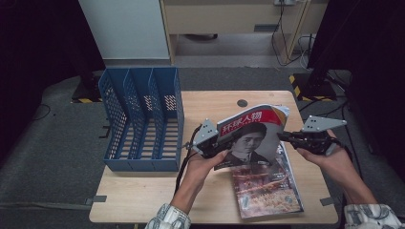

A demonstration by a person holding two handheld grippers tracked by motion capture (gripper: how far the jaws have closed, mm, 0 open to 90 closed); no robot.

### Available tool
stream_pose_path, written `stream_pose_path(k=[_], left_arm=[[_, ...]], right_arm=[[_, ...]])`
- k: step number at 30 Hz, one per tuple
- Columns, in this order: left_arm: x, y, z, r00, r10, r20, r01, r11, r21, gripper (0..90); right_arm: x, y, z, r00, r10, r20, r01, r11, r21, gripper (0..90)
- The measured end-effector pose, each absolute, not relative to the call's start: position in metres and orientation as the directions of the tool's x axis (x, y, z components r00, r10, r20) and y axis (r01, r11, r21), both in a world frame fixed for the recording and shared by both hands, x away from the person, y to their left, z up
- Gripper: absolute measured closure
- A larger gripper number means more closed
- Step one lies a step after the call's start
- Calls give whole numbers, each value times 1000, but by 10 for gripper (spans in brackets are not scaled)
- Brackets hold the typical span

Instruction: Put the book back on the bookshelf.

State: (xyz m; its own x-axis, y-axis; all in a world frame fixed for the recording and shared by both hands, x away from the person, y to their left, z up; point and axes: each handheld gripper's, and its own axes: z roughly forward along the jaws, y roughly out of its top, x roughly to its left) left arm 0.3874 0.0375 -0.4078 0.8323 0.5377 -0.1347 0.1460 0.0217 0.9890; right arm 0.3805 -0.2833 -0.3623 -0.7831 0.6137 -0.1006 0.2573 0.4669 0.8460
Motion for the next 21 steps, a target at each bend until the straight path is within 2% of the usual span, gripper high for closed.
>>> stream_pose_path(k=[8,15,17,18,19,21], left_arm=[[383,36,-410,845,520,-127,145,7,989,784],[382,37,-410,849,515,-116,134,2,991,819],[380,36,-409,854,510,-105,124,-4,992,826],[380,36,-409,854,510,-105,124,-4,992,827],[379,36,-409,857,505,-100,119,-6,993,827],[379,35,-409,857,506,-98,117,-7,993,828]], right_arm=[[379,-286,-365,-777,624,-86,266,449,853,866],[379,-287,-367,-780,622,-70,268,433,861,805],[380,-288,-368,-783,619,-71,263,431,863,744],[380,-288,-368,-783,619,-71,263,431,863,744],[381,-288,-371,-783,619,-61,263,419,869,666],[382,-287,-375,-784,617,-66,262,425,866,632]])
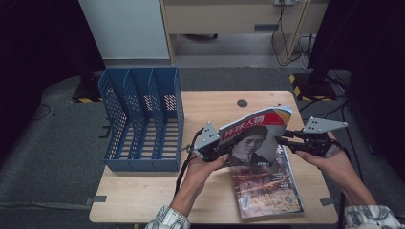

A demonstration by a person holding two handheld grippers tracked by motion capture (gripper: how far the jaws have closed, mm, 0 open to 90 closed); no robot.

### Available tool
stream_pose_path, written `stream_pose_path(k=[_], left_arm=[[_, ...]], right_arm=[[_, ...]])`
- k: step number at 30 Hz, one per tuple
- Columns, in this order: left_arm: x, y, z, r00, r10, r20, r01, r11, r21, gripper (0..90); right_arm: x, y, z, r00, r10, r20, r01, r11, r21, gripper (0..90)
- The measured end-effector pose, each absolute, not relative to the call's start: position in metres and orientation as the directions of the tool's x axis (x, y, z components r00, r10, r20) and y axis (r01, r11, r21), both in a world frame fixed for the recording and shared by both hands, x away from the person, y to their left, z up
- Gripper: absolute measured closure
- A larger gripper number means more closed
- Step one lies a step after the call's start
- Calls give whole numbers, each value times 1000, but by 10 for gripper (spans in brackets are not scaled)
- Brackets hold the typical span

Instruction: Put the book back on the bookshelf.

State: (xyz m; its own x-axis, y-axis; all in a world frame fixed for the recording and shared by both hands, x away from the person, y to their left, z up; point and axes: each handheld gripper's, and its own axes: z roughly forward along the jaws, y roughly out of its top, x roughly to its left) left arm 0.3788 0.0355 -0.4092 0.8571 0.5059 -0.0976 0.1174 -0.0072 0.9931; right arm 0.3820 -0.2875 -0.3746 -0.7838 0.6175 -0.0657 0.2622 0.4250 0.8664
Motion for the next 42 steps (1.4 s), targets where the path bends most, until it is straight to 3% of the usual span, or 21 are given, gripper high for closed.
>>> stream_pose_path(k=[1,2,4,6,13,17,22,26,35,42], left_arm=[[379,35,-409,857,506,-98,117,-7,993,829],[379,36,-409,858,505,-97,117,-7,993,829],[379,36,-410,859,503,-99,119,-7,993,829],[379,35,-410,860,502,-95,115,-10,993,828],[377,32,-411,866,494,-83,108,-21,994,829],[377,33,-411,868,488,-85,105,-13,994,833],[375,35,-411,880,467,-85,96,-1,995,831],[374,38,-413,885,455,-95,97,20,995,825],[374,37,-420,889,445,-105,96,43,994,779],[378,38,-428,883,459,-96,99,16,995,766]], right_arm=[[382,-287,-375,-784,617,-66,262,425,866,632],[383,-286,-380,-781,622,-64,268,425,864,552],[384,-285,-382,-779,624,-60,275,427,862,533],[388,-282,-392,-774,629,-68,293,452,843,449],[400,-272,-415,-768,634,-90,320,501,804,291],[405,-265,-424,-766,638,-81,323,490,810,282],[406,-257,-427,-773,628,-92,309,498,810,356],[405,-263,-425,-763,640,-93,299,477,826,539],[397,-274,-421,-776,625,-84,296,479,826,763],[394,-276,-419,-789,610,-77,292,482,826,796]])
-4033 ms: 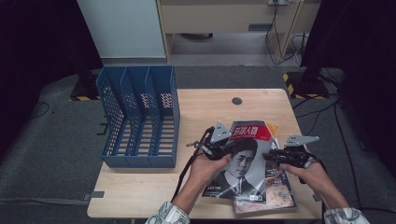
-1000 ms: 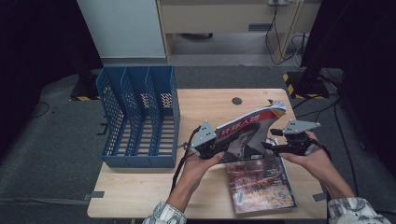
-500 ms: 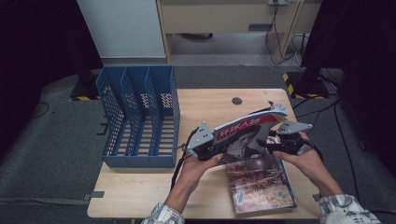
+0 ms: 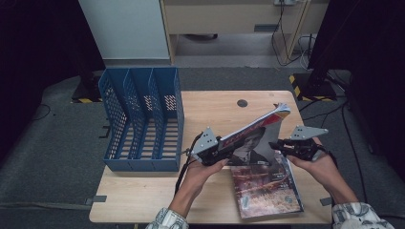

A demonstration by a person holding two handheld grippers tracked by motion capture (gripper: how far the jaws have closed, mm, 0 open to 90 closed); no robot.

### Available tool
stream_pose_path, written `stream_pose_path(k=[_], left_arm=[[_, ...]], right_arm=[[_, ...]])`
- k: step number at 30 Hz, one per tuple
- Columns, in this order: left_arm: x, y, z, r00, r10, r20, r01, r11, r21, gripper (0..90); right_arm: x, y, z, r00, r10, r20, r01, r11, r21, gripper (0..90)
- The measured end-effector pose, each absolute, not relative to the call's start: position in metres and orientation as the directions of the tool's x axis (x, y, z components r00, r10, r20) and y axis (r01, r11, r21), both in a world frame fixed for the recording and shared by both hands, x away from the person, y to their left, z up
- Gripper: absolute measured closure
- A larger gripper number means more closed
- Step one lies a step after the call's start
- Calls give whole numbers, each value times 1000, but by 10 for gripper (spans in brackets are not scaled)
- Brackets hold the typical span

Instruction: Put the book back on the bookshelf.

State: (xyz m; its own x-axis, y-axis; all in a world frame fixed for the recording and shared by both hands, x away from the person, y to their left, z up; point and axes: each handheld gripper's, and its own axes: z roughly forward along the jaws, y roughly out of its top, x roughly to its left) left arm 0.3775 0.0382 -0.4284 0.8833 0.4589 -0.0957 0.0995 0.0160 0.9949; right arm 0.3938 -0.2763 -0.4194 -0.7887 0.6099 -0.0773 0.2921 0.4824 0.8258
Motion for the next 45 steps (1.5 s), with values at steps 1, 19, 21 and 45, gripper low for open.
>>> stream_pose_path(k=[1,19,21,45], left_arm=[[378,38,-428,883,459,-96,99,16,995,765],[372,44,-422,845,512,-153,138,66,988,863],[373,43,-420,837,523,-161,150,63,987,866],[373,45,-413,823,555,-122,122,36,992,868]], right_arm=[[394,-276,-419,-789,610,-77,292,482,826,796],[383,-270,-443,-713,700,-46,350,412,842,314],[380,-271,-455,-704,710,-19,373,393,840,309],[371,-276,-495,-613,787,67,546,362,755,174]])
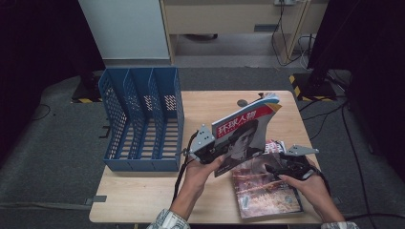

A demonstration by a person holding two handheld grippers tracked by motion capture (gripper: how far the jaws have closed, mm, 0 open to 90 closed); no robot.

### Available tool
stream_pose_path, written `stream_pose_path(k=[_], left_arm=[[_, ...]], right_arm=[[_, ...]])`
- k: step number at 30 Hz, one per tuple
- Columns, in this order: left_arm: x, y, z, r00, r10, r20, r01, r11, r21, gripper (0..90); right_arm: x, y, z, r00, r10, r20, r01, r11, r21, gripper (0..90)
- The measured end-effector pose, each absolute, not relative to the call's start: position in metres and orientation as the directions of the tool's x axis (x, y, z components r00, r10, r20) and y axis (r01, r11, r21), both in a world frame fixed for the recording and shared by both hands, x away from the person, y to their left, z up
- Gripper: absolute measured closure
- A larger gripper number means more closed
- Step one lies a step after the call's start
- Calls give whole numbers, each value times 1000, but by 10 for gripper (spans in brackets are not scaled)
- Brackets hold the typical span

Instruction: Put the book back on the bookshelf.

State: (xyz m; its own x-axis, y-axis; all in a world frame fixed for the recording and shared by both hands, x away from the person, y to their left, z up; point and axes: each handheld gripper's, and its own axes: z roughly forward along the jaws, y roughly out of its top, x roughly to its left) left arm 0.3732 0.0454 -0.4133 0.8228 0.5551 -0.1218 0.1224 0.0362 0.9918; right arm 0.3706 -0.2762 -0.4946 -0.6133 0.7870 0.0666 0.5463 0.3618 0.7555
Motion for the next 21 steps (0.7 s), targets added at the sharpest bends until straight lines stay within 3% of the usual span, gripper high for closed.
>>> stream_pose_path(k=[21], left_arm=[[363,72,-370,809,582,-82,56,63,996,868]], right_arm=[[368,-270,-503,-623,782,23,545,413,730,147]])
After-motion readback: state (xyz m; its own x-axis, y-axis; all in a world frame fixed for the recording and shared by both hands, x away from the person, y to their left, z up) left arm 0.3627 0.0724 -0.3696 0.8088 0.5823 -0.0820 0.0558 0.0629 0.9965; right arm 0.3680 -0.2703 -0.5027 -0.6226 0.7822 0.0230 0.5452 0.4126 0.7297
